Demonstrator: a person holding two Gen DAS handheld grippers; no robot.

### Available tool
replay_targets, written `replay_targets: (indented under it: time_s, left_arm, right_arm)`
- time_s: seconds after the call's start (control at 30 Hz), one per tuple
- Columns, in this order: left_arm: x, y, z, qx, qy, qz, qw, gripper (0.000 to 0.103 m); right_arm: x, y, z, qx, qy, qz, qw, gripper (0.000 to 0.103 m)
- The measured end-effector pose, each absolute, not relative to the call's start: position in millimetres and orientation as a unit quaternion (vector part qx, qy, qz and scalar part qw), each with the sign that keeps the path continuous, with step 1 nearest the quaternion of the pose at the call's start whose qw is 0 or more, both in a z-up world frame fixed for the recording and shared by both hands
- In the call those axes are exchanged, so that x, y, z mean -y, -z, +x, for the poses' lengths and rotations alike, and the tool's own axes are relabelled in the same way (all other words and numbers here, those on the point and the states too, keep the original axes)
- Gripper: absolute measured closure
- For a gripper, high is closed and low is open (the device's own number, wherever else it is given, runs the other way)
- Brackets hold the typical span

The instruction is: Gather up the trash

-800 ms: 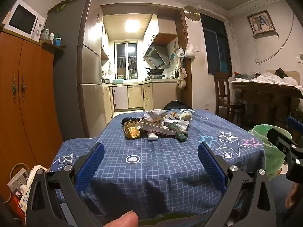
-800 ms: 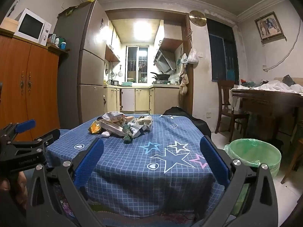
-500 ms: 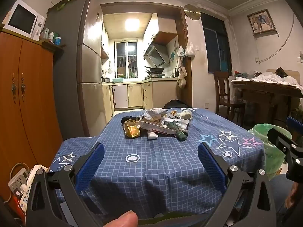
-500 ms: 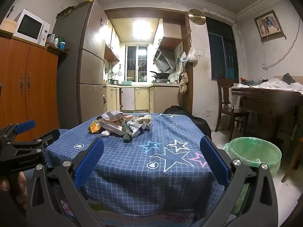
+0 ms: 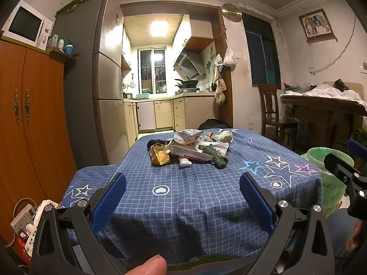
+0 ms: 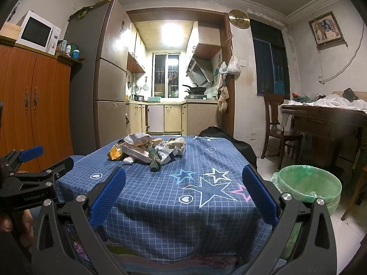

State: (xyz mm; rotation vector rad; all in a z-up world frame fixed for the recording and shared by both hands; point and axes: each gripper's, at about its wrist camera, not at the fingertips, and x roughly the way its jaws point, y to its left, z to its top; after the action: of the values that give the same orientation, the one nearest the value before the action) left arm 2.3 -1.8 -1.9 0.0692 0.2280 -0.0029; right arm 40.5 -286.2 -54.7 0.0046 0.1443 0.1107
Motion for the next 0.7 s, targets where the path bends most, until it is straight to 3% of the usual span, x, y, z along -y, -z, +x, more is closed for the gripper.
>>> replay_targets:
  time_s: [0.7]
  left_arm:
    - [1.5,6.0,4.2,-0.118,0.001,0.036,0.992,0.005]
  right_arm:
    - [283.9,60.6,45.6,-0.087,-0.062,0.007,0.994,0.005]
